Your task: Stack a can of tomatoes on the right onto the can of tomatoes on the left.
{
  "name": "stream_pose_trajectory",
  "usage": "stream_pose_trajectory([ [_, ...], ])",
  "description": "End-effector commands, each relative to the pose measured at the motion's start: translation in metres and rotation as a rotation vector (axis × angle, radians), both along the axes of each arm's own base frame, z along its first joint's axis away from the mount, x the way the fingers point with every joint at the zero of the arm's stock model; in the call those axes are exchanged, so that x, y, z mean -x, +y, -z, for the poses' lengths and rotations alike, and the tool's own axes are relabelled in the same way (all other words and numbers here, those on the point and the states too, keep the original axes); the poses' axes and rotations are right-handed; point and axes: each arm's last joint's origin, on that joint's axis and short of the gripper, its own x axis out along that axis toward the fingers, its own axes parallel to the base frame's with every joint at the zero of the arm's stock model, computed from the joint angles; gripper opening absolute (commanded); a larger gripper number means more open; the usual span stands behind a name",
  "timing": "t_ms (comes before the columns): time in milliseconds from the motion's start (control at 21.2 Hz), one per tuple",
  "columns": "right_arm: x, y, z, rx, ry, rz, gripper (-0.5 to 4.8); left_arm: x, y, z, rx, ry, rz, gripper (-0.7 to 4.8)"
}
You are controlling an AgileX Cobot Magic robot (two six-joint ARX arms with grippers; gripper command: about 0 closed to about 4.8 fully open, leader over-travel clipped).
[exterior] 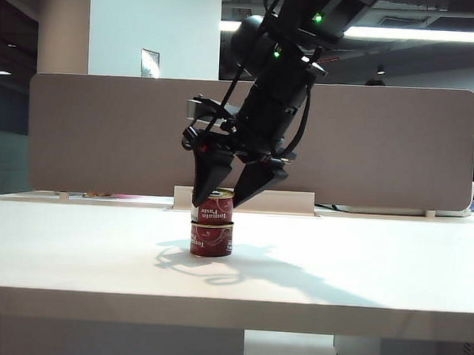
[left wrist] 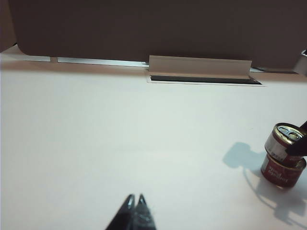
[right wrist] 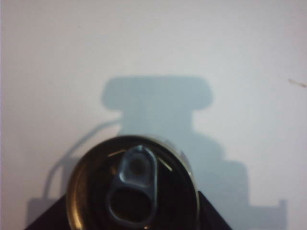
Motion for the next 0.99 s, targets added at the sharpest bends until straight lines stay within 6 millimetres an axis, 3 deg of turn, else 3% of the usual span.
stream_pose_trajectory([
  [47, 0.001, 0.0, -0.005, -0.003, -0.007, 0.0, 3.29, 0.0, 0.0, -0.003, -0.003, -0.017, 0.003, -0.06],
  [991, 0.007, -0.006, -0.035, -0.04, -0.071, 0.009, 3.28, 0.0, 0.0, -0.003, -0.003, -0.017, 0.003, -0.06],
])
